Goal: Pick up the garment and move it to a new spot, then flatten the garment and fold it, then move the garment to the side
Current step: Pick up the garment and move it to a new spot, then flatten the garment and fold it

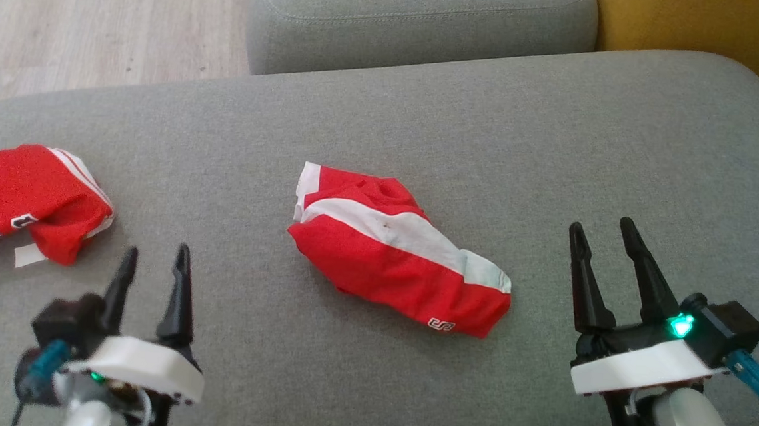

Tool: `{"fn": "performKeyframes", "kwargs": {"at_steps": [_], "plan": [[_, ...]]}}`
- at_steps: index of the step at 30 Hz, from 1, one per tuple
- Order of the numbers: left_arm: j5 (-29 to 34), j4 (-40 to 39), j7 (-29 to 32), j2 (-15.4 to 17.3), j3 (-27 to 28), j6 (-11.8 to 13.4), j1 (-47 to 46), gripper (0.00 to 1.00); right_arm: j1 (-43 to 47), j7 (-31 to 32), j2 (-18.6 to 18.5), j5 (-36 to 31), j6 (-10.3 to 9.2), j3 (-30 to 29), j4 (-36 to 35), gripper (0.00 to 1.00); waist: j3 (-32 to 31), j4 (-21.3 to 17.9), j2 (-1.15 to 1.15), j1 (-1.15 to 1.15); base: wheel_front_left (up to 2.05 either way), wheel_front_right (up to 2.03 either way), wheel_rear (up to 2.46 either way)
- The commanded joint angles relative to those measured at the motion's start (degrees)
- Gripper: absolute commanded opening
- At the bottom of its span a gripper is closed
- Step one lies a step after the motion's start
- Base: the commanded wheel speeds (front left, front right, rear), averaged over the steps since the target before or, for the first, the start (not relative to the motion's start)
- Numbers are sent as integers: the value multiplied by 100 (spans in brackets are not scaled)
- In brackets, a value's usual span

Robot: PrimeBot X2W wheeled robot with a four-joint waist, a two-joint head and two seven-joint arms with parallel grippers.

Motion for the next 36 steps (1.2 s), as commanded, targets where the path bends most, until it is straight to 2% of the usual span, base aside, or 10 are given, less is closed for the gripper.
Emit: {"fn": "performKeyframes", "kwargs": {"at_steps": [1,8,13,16,23,24,29,36], "plan": [[47,-178,-63,-11,247,-7,-189,100,-79,-51,-75,14,-4,75,-152,100,2,10,0,0,0,0,0],[166,-139,-77,-141,331,-124,-220,100,-112,-51,-146,66,-4,144,-66,100,-5,31,0,0,0,0,0],[233,-117,-78,-196,411,-178,-218,100,-214,10,-153,313,-4,293,383,100,-16,26,0,0,0,0,0],[270,-93,-79,-210,427,-202,-226,100,-517,475,-160,513,-4,347,803,100,-7,45,0,0,0,0,0],[287,22,-78,-230,358,-263,-288,100,-1270,2585,40,1092,-4,61,2081,100,-3,295,0,0,0,0,0],[287,22,-78,-230,358,-263,-288,100,-1270,2585,40,1092,-4,61,2081,100,-3,295,0,0,0,0,0],[262,82,-63,-211,363,-262,-343,100,-1449,3423,212,1329,-4,-212,2598,100,44,532,0,0,0,0,0],[234,145,-46,-197,350,-261,-416,100,-1506,3893,388,1689,-4,-304,2964,100,131,725,0,0,0,0,0]]}}
